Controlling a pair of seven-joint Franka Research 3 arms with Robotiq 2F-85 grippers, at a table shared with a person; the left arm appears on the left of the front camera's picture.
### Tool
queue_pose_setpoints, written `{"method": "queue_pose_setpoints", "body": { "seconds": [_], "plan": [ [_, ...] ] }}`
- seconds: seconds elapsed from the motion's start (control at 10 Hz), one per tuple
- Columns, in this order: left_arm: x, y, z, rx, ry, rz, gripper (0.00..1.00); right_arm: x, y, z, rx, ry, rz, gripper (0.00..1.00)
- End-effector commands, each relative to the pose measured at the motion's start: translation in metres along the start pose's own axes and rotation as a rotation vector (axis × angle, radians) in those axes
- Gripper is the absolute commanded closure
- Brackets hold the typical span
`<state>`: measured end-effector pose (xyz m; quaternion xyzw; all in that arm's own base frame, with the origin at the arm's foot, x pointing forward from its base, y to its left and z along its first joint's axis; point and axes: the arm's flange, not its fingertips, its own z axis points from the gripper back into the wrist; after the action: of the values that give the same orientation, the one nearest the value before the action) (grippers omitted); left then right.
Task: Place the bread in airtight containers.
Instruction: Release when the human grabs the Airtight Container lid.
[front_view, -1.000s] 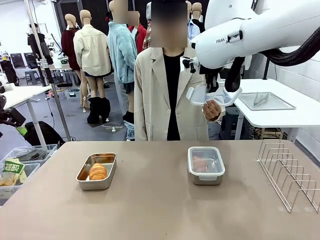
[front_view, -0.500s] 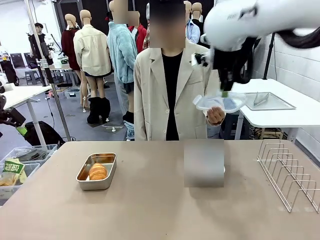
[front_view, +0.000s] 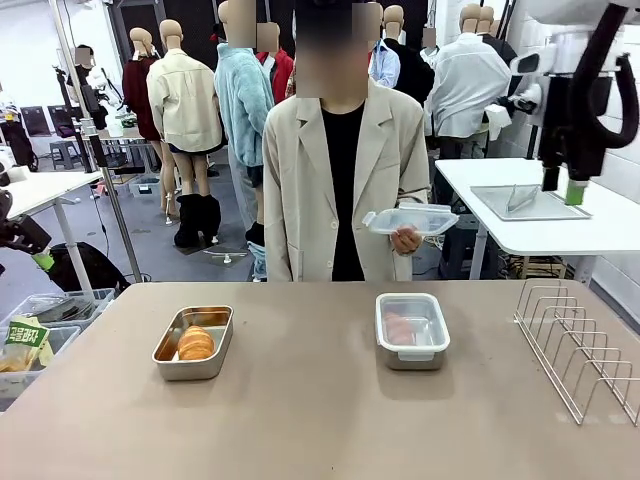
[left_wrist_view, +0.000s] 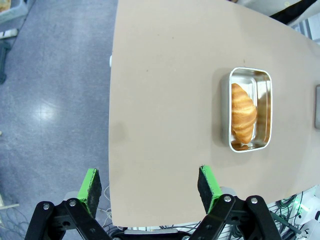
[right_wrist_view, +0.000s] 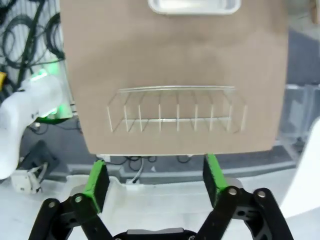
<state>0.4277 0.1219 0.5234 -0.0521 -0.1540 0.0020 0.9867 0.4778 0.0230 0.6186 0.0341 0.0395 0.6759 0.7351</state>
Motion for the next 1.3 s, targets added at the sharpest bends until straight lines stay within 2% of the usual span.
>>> {"method": "queue_pose_setpoints", "body": {
  "seconds": [0.0,0.1,0.2,0.3,1.2],
  "plan": [
    [-0.001,0.001,0.001,-0.002,-0.007,0.004,0.00,-0.001,-0.015,-0.016,0.058,-0.045,0.031,0.00],
    [-0.001,0.001,0.001,-0.002,-0.007,0.004,0.00,-0.006,-0.014,-0.025,0.062,-0.043,0.028,0.00],
    [-0.001,0.001,0.001,-0.002,-0.007,0.004,0.00,-0.005,-0.013,-0.031,0.016,-0.036,-0.044,0.00],
    [-0.001,0.001,0.001,-0.002,-0.007,0.004,0.00,-0.008,-0.016,-0.024,0.056,-0.009,0.008,0.00],
    [-0.001,0.001,0.001,-0.002,-0.007,0.004,0.00,-0.008,-0.016,-0.024,0.056,-0.009,0.008,0.00]
  ]
}}
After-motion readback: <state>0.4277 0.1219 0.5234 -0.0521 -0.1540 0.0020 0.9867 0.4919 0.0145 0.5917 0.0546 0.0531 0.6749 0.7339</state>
